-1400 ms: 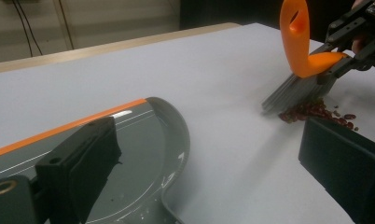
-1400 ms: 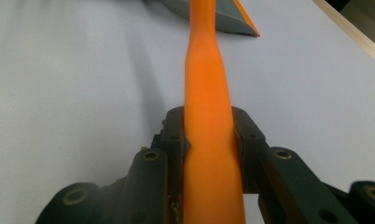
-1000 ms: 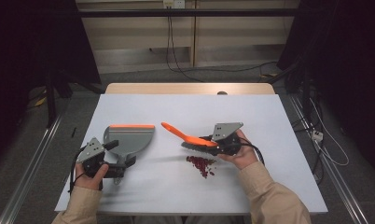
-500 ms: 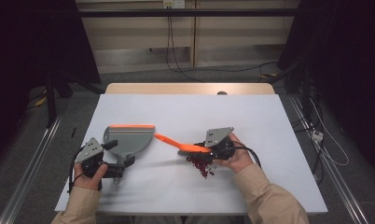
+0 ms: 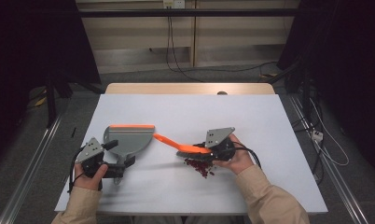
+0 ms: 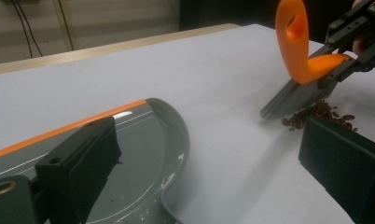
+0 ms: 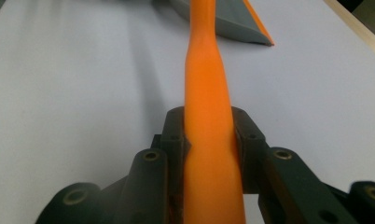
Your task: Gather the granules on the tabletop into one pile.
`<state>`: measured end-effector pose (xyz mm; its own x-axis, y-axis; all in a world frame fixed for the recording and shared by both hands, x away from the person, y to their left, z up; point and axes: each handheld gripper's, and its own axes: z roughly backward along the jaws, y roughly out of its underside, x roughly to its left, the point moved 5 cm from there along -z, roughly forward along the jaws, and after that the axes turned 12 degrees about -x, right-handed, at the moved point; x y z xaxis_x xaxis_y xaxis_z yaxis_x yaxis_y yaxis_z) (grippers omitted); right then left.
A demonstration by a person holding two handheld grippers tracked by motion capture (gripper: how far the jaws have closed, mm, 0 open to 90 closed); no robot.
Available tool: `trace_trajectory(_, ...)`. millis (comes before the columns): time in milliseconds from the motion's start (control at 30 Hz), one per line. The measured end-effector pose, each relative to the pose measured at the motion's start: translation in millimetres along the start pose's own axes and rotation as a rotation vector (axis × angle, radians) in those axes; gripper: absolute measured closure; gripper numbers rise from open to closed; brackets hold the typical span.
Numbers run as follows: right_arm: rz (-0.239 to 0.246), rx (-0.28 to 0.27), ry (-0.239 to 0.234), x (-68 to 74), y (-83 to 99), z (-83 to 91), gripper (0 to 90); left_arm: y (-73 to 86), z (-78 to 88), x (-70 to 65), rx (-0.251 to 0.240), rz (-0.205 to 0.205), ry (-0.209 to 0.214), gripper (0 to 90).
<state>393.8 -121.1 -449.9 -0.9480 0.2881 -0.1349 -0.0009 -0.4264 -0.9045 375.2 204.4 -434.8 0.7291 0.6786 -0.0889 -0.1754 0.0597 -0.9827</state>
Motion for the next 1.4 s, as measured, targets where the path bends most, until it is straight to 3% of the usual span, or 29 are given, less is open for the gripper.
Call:
trace_trajectory(100, -0.049, -0.029, 0.041, -4.2, -3.0, 3.3, 71.4, 0.0, 0.1, 0.0, 0.000, 0.001, -0.001, 4.7)
trace_trajectory(233, -0.136, -0.042, 0.138, -10.2, -7.1, 7.4, 71.3, 0.0, -0.2, 0.0, -0.001, 0.000, 0.001, 4.7)
trace_trajectory(333, -0.224, -0.044, 0.229, -14.6, -9.7, 8.7, 71.4, 0.1, -0.5, -0.3, 0.000, 0.003, 0.000, 4.7)
trace_trajectory(433, -0.358, -0.065, 0.339, -18.4, -12.0, 8.9, 71.3, 0.4, -0.9, -0.2, 0.002, 0.001, 0.001, 4.7)
trace_trajectory(533, -0.483, -0.095, 0.410, -19.4, -13.7, 5.9, 71.3, 0.5, -0.9, -0.3, 0.003, 0.001, 0.002, 4.7)
trace_trajectory(700, -0.574, -0.111, 0.483, -21.0, -14.4, 1.3, 71.3, 0.3, -0.3, -0.3, -0.001, 0.006, 0.001, 4.7)
trace_trajectory(767, -0.584, -0.100, 0.513, -21.7, -14.3, 0.4, 71.3, -0.1, 0.1, -0.4, -0.003, 0.008, 0.000, 4.7)
trace_trajectory(1100, -0.636, -0.109, 0.568, -21.4, -15.4, 2.4, 71.3, 0.0, -0.7, -1.4, -0.002, 0.004, 0.009, 4.7)
trace_trajectory(1400, -0.687, -0.170, 0.587, -15.3, -26.0, -5.4, 71.3, -0.3, -2.0, -2.7, 0.000, -0.001, 0.012, 4.7)
